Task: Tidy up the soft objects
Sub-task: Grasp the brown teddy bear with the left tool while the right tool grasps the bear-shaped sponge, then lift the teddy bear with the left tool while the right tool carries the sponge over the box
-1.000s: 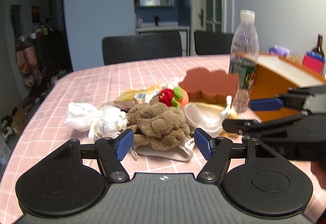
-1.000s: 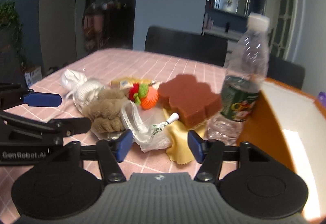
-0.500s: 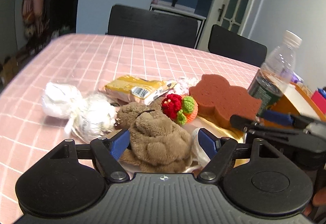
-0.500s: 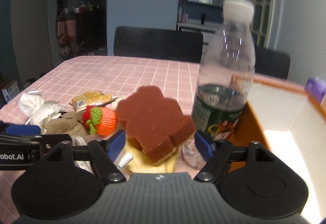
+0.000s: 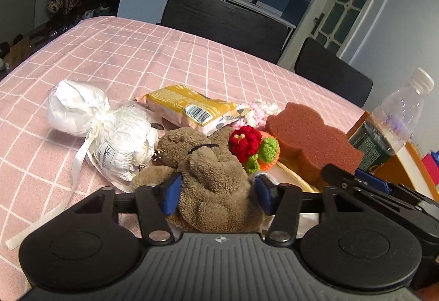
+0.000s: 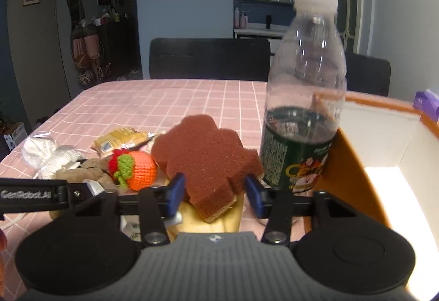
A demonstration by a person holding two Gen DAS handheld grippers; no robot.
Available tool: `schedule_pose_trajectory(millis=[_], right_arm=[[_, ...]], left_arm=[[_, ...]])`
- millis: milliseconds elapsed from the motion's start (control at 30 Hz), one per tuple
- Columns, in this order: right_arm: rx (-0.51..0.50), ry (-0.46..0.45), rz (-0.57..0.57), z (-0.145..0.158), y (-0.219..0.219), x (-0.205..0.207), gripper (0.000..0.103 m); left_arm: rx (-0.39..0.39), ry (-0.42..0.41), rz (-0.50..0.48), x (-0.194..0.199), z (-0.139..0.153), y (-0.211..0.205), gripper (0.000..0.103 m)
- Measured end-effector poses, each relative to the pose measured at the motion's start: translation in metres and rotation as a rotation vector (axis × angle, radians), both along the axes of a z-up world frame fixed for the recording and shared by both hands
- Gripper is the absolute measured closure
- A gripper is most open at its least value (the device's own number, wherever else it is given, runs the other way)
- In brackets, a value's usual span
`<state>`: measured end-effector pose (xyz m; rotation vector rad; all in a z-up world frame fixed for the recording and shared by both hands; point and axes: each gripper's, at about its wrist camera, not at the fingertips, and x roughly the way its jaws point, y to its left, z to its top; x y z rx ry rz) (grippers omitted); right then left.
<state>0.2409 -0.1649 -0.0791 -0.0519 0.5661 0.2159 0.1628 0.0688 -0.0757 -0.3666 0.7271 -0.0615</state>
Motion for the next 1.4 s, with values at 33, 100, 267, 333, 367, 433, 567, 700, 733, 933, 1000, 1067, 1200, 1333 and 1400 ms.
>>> schedule_pose_trajectory(millis=[33,100,267,333,367,433,567,700,733,933,1000,1067,1200,1333,1400], right_arm=[[-0.012,-0.015,0.007,0.003,0.001,-0.003,0.063],[-0.023,-0.046,0.015,0.009,0.001,-0.010,0.070],[-0.017,-0.116,0.028,0.029,-0.004,-0.029,0.076],[-0.009,-0.145,0.030,0.038,-0.009,-0.039,0.077],[-0.001,-0.157,0.030,0.042,-0.011,-0.043,0.077],[0.016,-0.177,0.034,0.050,-0.016,-0.051,0.077],[0.065,-0.197,0.049,0.061,-0.026,-0.071,0.077],[0.118,-0.196,0.063,0.065,-0.038,-0.096,0.077],[0.129,-0.191,0.068,0.065,-0.041,-0.102,0.077],[0.184,-0.115,0.096,0.048,-0.050,-0.131,0.077],[0.180,-0.068,0.105,0.038,-0.050,-0.135,0.077],[0.176,-0.017,0.107,0.026,-0.049,-0.138,0.077],[0.134,0.051,0.088,0.003,-0.045,-0.141,0.077],[0.071,0.086,0.061,-0.013,-0.042,-0.140,0.074],[0.068,0.094,0.057,-0.015,-0.047,-0.137,0.065]], left_arm=[[0.001,-0.005,0.002,-0.001,0.002,0.000,0.049],[0.005,-0.017,0.003,-0.004,0.007,0.000,0.052],[0.036,-0.088,0.017,-0.020,0.024,-0.002,0.059],[0.062,-0.125,0.013,-0.027,0.034,-0.006,0.060],[0.076,-0.144,0.010,-0.030,0.040,-0.008,0.061],[0.103,-0.180,0.005,-0.038,0.049,-0.013,0.061],[0.144,-0.241,0.003,-0.054,0.065,-0.020,0.063],[0.170,-0.268,-0.005,-0.075,0.074,-0.020,0.063],[0.168,-0.267,-0.007,-0.080,0.075,-0.020,0.063],[0.181,-0.215,-0.025,-0.104,0.059,-0.014,0.064],[0.169,-0.178,-0.021,-0.105,0.046,-0.009,0.064],[0.171,-0.138,-0.026,-0.105,0.032,-0.006,0.063],[0.197,-0.110,-0.042,-0.112,0.012,-0.004,0.056],[0.223,-0.097,-0.102,-0.116,0.009,-0.003,0.030],[0.243,-0.093,-0.138,-0.125,0.007,-0.005,0.024]])
